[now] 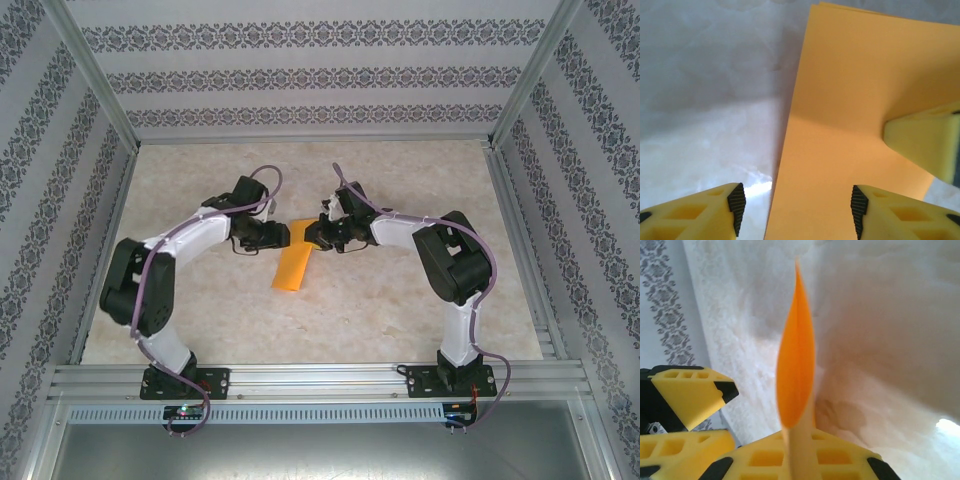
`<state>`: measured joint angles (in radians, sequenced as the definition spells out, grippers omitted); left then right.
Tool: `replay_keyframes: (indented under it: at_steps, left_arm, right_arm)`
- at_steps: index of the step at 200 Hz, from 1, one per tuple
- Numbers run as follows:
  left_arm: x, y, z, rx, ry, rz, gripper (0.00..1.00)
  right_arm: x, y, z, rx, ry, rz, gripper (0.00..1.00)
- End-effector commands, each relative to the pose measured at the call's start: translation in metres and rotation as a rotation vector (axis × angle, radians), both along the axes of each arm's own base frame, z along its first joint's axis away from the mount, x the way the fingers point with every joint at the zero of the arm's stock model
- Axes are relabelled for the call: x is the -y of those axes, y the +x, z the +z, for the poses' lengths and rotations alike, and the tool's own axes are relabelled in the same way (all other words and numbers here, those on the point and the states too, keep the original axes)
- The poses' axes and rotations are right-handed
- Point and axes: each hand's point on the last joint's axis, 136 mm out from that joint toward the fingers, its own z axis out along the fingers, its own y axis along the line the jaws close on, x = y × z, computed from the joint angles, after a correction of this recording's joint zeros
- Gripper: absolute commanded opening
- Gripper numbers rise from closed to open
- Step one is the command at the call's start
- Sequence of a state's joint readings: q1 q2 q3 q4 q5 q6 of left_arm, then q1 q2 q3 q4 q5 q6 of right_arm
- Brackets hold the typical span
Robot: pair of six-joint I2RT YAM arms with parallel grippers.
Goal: Fold a paper plane with a square sheet of paper (pick it up from the middle)
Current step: Pick up the paper from the center of the table, then place the paper at the center of the table.
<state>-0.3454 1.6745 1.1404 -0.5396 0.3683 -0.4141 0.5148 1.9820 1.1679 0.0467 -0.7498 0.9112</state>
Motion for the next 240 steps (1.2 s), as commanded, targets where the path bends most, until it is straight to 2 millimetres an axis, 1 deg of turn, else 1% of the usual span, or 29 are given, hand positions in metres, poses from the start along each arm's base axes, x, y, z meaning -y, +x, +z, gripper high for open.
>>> replay_keyframes:
  at_steps: [1,22,33,47,64,93,128,156,168,174,191,196,210,227,240]
  left_arm:
    - [-0.011,-0.022,0.006,-0.041,-0.027,0.076,0.64]
    - [-0.010,-0.035,0.010,-0.047,-0.081,0.112,0.66]
    - [-0.007,-0.041,0.015,-0.047,-0.124,0.129,0.67]
    - [-0.007,-0.050,0.016,-0.054,-0.157,0.154,0.69]
    - [-0.005,-0.058,0.024,-0.052,-0.206,0.170,0.70]
    - [-0.004,-0.062,0.039,-0.033,-0.251,0.187,0.72]
    - [-0.003,-0.069,0.035,-0.056,-0.287,0.202,0.72]
    - [-0.009,-0.071,0.044,-0.032,-0.274,0.210,0.69]
    - [-0.012,-0.072,0.048,-0.019,-0.265,0.211,0.65]
    - [-0.013,-0.072,0.049,-0.017,-0.263,0.210,0.61]
    - [-0.013,-0.073,0.048,-0.022,-0.265,0.206,0.41]
    - [-0.013,-0.074,0.048,-0.024,-0.264,0.205,0.36]
    - [-0.013,-0.074,0.047,-0.029,-0.263,0.201,0.29]
    - [-0.012,-0.075,0.046,-0.031,-0.263,0.196,0.14]
    - [-0.010,-0.075,0.046,-0.034,-0.275,0.189,0.06]
  right_arm:
    - [-0.012,-0.007,0.026,-0.024,0.111,0.055,0.08]
    - [-0.017,-0.006,0.037,-0.038,0.193,0.046,0.07]
    - [-0.018,-0.005,0.040,-0.040,0.216,0.040,0.07]
    - [-0.017,-0.003,0.043,-0.038,0.231,0.035,0.07]
    - [-0.017,0.000,0.049,-0.035,0.267,0.025,0.07]
    - [-0.018,0.003,0.053,-0.028,0.283,0.021,0.07]
    - [-0.016,0.006,0.059,-0.019,0.306,0.017,0.07]
    - [-0.014,0.005,0.059,-0.016,0.298,0.017,0.07]
    - [-0.013,0.004,0.057,-0.020,0.296,0.017,0.06]
    - [-0.013,0.004,0.057,-0.020,0.297,0.017,0.07]
    - [-0.012,0.003,0.054,-0.024,0.295,0.018,0.07]
    - [-0.013,0.003,0.054,-0.024,0.296,0.020,0.07]
    - [-0.013,0.002,0.055,-0.020,0.300,0.025,0.07]
    - [-0.013,0.002,0.053,-0.024,0.298,0.027,0.06]
    - [-0.014,0.002,0.052,-0.025,0.298,0.030,0.07]
